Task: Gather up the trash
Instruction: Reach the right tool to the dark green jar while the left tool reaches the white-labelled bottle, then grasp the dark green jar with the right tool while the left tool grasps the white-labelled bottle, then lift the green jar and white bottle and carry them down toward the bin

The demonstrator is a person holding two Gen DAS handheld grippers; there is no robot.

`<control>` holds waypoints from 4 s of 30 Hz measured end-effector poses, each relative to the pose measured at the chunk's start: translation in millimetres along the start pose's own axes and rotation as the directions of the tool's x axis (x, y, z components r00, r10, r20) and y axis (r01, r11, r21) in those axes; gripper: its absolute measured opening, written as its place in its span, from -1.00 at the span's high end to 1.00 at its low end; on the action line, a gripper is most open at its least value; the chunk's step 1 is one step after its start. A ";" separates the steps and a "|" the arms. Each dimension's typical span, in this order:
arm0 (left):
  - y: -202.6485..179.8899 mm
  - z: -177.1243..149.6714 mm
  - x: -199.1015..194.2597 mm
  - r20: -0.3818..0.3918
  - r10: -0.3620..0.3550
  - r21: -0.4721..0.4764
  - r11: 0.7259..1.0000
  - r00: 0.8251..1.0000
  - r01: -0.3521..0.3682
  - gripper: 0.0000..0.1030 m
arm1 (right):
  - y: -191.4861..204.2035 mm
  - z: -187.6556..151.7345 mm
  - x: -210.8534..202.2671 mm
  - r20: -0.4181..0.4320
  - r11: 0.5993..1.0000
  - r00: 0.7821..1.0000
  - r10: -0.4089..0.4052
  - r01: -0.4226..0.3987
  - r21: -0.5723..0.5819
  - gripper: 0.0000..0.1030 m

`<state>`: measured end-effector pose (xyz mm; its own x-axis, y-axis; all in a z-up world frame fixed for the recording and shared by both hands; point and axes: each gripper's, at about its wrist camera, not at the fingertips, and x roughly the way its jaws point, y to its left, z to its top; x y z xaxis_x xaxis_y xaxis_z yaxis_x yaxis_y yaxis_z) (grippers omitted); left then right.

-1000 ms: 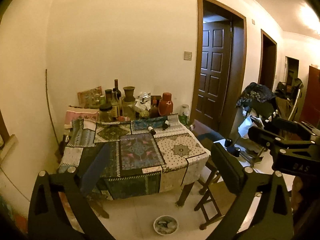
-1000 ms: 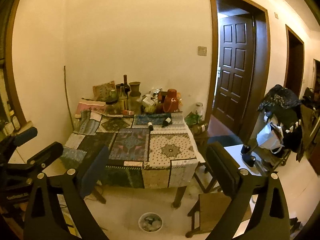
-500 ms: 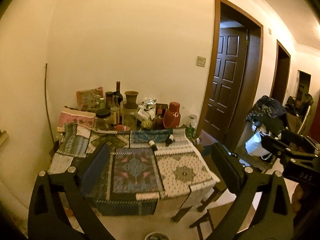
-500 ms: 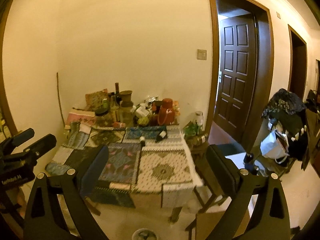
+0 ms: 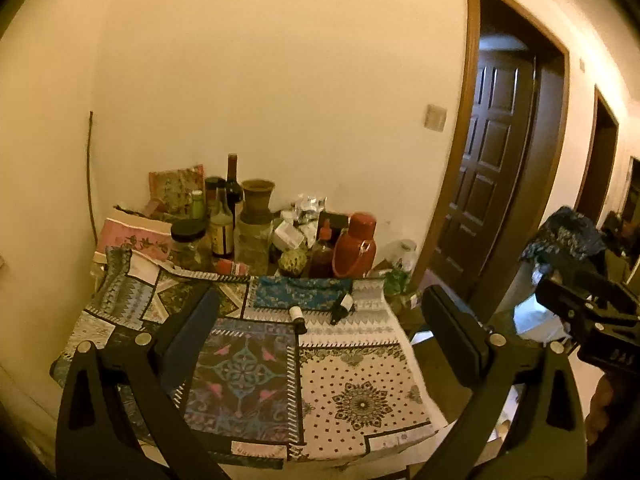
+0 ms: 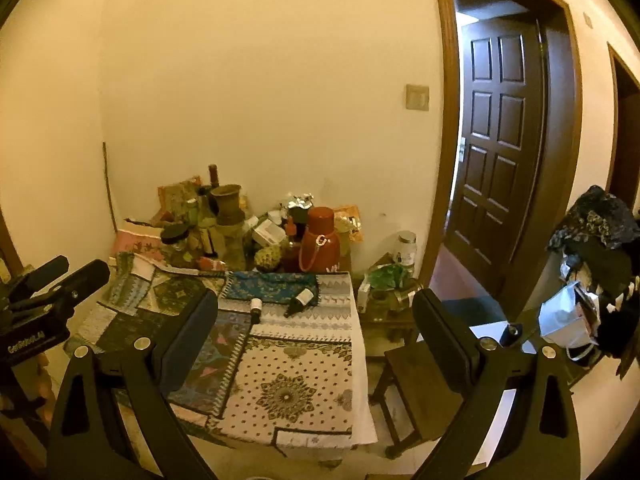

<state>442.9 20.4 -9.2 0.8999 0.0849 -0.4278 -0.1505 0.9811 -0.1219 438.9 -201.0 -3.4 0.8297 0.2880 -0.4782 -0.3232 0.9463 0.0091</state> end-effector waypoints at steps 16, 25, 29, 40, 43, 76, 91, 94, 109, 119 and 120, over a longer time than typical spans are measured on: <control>32.0 28.6 139.6 -0.096 -0.112 0.082 0.989 0.989 0.120 -0.97 | 29.5 14.2 132.9 -0.188 0.998 0.981 -0.040 0.047 0.032 -0.88; 86.3 32.6 244.4 -0.239 -0.138 0.062 0.986 0.961 0.157 -0.97 | 38.6 9.1 244.7 -0.337 0.984 0.939 -0.066 0.118 0.137 -0.88; 107.9 15.1 291.0 -0.329 -0.117 0.043 0.989 0.937 0.138 -0.96 | 32.9 -13.2 312.4 -0.453 0.968 0.890 -0.050 0.154 0.196 -0.88; 124.9 -40.3 372.9 -0.538 -0.120 0.053 0.983 0.834 0.175 -0.66 | 12.8 -54.5 430.6 -0.606 0.907 0.795 0.024 0.238 0.347 -0.28; 120.6 -49.3 383.7 -0.568 -0.144 0.037 0.979 0.810 0.200 -0.56 | 12.8 -59.0 442.6 -0.622 0.904 0.783 0.021 0.251 0.346 -0.18; 27.7 -107.6 471.1 -0.720 -0.057 0.025 0.994 0.692 0.108 0.47 | -11.3 -42.9 305.3 -0.467 0.946 0.883 0.039 0.118 0.302 0.25; 5.8 -55.3 289.0 -0.490 -0.088 -0.022 0.996 0.867 0.088 0.47 | -32.4 -22.0 199.0 -0.310 0.973 0.944 0.112 -0.040 0.229 0.25; 6.7 -41.4 237.5 -0.413 -0.085 -0.048 0.996 0.907 0.071 0.47 | -33.2 -18.1 178.1 -0.277 0.974 0.951 0.136 -0.077 0.214 0.25; 14.6 -0.9 44.1 -0.130 -0.053 -0.073 0.996 0.990 0.044 0.47 | -2.0 6.6 78.3 -0.094 0.958 0.960 0.263 -0.248 0.146 0.25; 37.3 -19.1 -46.6 -0.057 -0.116 -0.045 0.993 0.992 0.113 0.47 | 42.1 -17.5 10.7 -0.056 0.959 0.965 0.257 -0.247 0.136 0.25; 41.7 -24.4 -57.7 -0.058 -0.125 -0.043 0.991 0.990 0.123 0.47 | 49.0 -23.0 1.7 -0.056 0.961 0.967 0.250 -0.241 0.134 0.25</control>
<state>374.7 52.2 -11.5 0.8863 -0.0491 -0.4606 -0.0561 0.9757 -0.2119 414.0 -157.5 -24.0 0.6955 0.5068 -0.5093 -0.4497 0.8599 0.2415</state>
